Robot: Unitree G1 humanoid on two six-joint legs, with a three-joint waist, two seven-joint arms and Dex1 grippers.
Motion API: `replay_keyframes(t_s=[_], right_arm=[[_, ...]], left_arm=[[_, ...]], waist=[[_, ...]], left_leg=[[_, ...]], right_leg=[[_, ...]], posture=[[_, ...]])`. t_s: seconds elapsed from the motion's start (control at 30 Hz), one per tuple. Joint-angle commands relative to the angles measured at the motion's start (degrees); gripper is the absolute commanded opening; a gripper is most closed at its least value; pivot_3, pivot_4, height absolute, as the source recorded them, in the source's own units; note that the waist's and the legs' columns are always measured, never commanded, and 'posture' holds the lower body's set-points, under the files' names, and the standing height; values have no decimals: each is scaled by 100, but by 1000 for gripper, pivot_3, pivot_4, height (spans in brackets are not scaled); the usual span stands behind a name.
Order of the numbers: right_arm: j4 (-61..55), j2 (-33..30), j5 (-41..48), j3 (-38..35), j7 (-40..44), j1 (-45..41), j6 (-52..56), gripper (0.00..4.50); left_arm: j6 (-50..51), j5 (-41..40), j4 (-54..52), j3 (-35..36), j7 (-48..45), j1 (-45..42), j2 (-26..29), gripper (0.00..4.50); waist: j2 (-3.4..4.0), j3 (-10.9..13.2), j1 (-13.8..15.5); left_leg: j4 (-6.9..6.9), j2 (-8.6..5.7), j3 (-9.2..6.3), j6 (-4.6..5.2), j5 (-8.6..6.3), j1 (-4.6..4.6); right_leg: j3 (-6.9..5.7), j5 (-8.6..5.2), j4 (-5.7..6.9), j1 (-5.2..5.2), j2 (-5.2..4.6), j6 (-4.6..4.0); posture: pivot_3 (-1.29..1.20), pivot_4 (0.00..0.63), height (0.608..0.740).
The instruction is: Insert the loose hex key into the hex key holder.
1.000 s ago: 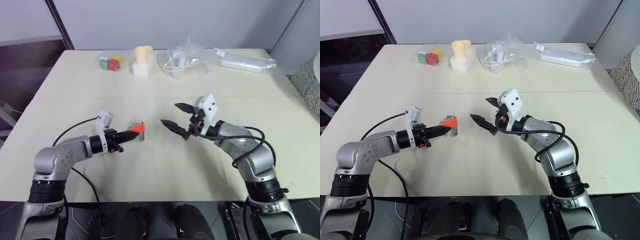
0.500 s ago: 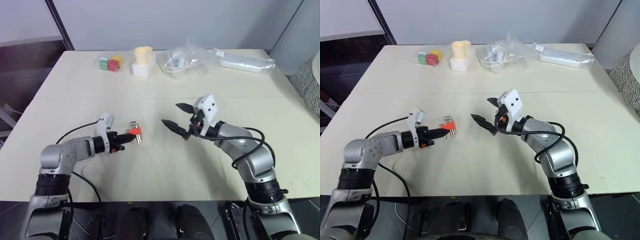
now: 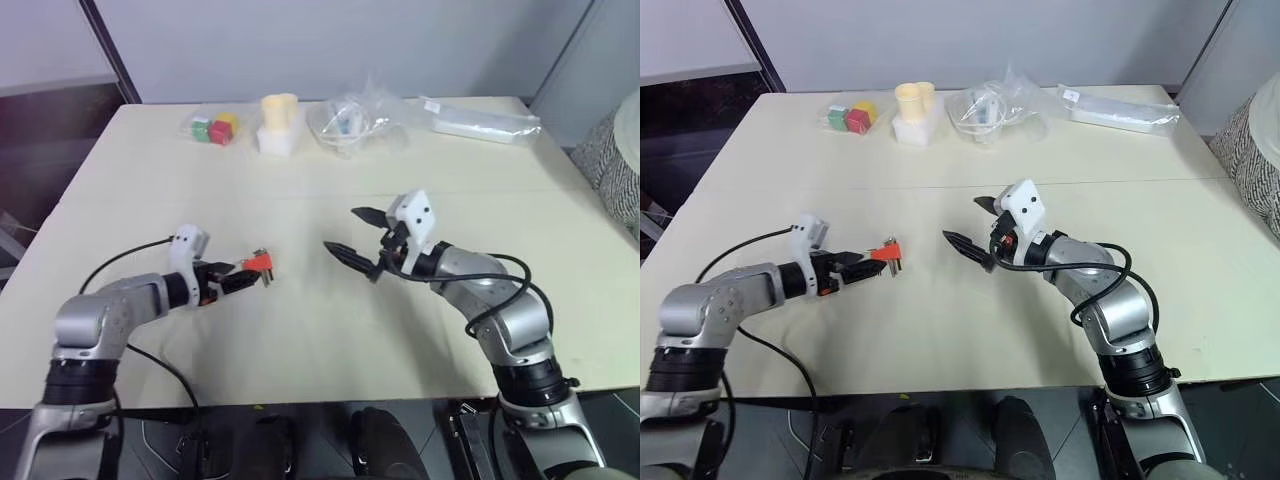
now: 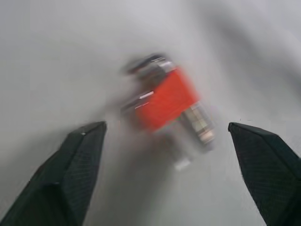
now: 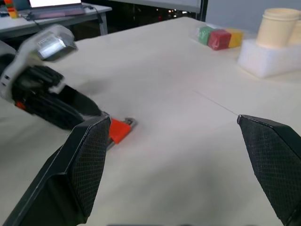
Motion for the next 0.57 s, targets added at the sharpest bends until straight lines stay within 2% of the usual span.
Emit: replay_keyframes(t_s=[0.03, 0.2, 0.4, 0.57], right_arm=[[-342, -336, 126, -182, 337, -94, 9, 4476], [-387, -1299, 165, -297, 1226, -125, -75, 4476], [-368, -2715, 241, -462, 2615, -74, -255, 4476], [-364, -3077, 312, -590, 3001, -53, -320, 4476]], left_arm=[[-626, 184, -732, 109, -413, 10, 395, 4479], [-1199, 218, -1476, 316, -1048, 239, 995, 4479], [-751, -450, -2004, 995, -1406, 370, 1455, 4479], [-475, -807, -2238, 1477, -1417, 670, 1597, 4479]], waist=[[-5, 3, 59], [-4, 4, 102], [-3, 5, 95], [-3, 6, 45]], left_leg=[[1, -1, 0, 0, 0, -3], [4, -14, 1, 9, -6, -15], [-1, -10, 0, 23, -14, -39], [-2, -10, 0, 31, -18, -44]], right_leg=[[0, 0, -2, -1, -3, 0], [-5, -1, -42, 11, -28, -2], [-14, 1, -69, 0, -27, 1], [-15, 1, -80, 3, -27, 2]], posture=[[0, 150, 740], [0, 150, 740], [0, 150, 740], [0, 150, 740]])
